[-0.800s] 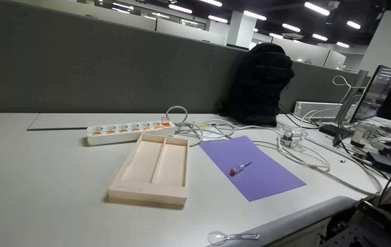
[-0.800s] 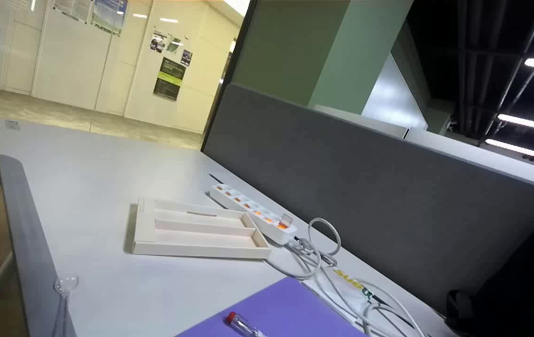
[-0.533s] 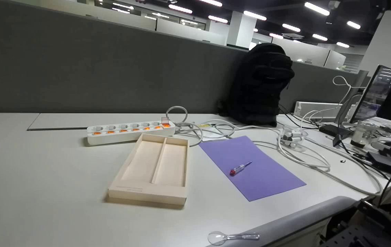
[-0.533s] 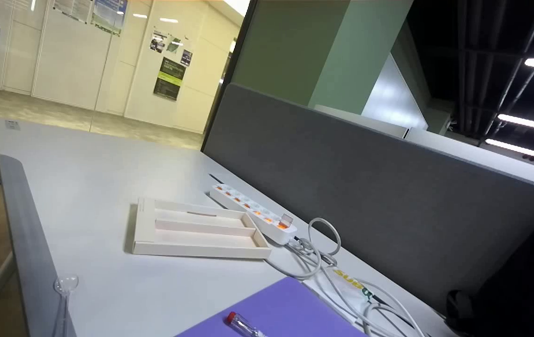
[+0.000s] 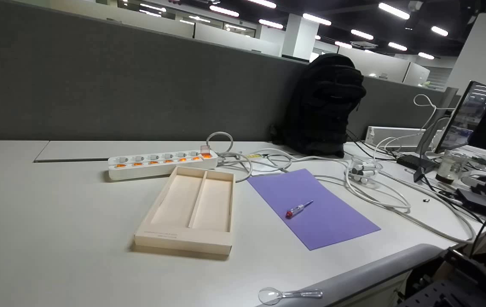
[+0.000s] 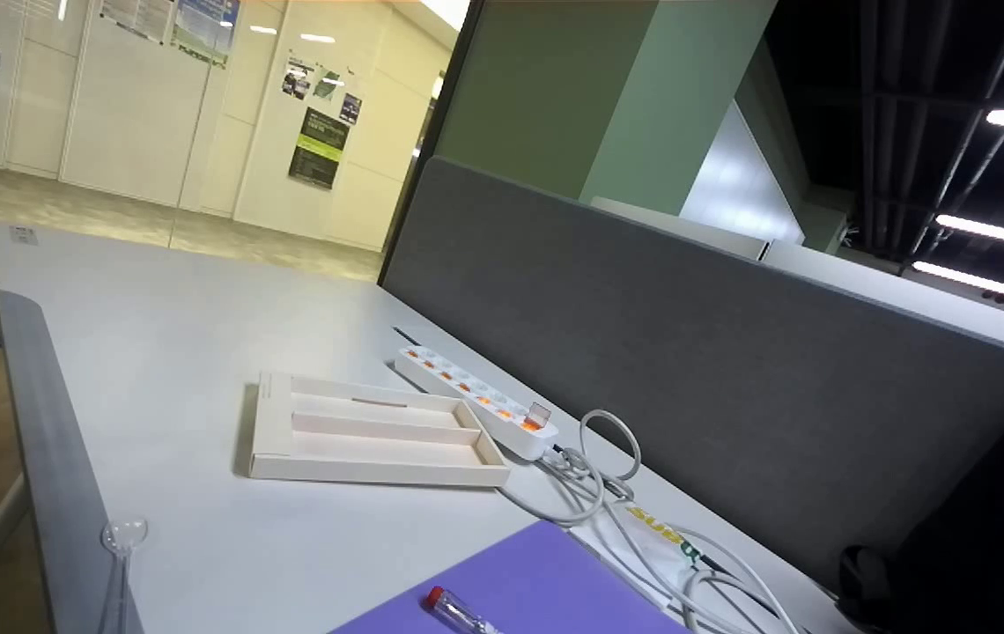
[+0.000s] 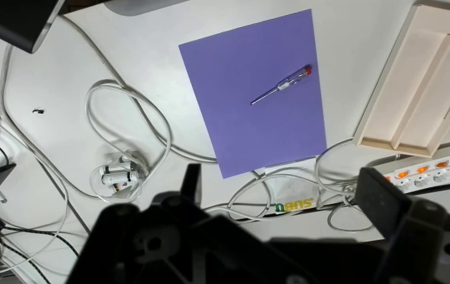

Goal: Move the screwdriver from the mat to the tray

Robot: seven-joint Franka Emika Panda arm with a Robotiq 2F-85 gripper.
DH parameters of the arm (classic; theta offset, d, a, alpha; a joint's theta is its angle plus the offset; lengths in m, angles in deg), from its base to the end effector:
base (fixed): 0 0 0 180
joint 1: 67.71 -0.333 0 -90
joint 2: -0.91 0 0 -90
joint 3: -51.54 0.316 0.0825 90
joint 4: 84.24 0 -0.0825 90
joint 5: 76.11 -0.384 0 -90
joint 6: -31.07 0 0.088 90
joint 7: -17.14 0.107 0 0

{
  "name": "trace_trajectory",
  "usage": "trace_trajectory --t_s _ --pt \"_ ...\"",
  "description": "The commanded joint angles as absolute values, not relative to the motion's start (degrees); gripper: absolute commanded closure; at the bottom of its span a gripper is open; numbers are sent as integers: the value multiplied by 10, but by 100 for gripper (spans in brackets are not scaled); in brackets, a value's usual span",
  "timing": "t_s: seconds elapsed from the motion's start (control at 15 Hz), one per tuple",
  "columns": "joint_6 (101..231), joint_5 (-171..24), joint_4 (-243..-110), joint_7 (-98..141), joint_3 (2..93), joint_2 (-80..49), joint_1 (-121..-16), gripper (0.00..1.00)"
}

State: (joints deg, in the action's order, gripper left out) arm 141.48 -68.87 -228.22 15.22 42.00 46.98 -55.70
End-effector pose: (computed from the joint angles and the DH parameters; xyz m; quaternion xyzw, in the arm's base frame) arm 0.3034 -0.1394 0.5507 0.9851 -0.1355 0.1039 0.0206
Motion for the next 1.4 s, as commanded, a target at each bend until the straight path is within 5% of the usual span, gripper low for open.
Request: trace_trajectory --t_s 0.0,1.33 --pt "1413 -688 -2280 153 419 469 -559 0" --pt "1674 -715 -2333 503 518 174 -521 0"
